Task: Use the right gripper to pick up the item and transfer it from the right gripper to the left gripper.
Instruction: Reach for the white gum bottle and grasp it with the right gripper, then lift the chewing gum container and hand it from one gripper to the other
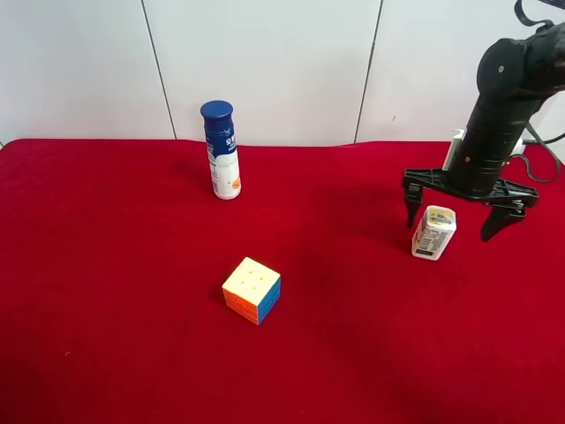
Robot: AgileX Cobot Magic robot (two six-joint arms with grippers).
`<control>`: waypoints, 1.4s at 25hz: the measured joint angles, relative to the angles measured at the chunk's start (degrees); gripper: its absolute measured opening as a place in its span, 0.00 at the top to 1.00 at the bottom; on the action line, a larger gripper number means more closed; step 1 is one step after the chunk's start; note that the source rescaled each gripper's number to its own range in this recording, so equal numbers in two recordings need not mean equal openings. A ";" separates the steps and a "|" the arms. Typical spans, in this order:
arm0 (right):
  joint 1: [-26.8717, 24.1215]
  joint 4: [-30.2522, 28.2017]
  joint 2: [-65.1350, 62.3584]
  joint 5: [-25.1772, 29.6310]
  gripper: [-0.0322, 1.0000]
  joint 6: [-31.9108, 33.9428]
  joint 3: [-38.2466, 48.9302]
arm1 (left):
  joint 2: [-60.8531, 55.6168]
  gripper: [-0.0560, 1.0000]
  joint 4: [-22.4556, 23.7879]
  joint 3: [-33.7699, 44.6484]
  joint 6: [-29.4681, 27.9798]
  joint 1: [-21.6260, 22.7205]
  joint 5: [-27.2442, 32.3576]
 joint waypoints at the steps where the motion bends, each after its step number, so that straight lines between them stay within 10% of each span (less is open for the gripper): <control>1: 0.00 -0.55 0.00 -0.01 0.00 0.00 0.00 | 0.00 0.00 0.00 0.00 0.00 0.00 0.00; 5: 0.00 -0.55 0.00 -0.01 0.07 0.00 0.00 | 0.00 0.00 0.00 0.00 0.00 0.00 0.00; 18: 0.00 -0.93 0.06 -2.96 0.95 0.00 0.00 | 0.00 0.00 0.00 0.00 0.00 0.00 0.00; 35: 0.04 1.23 -5.64 -3.01 0.96 -2.04 -1.22 | 0.00 0.00 0.00 0.00 0.00 0.00 0.00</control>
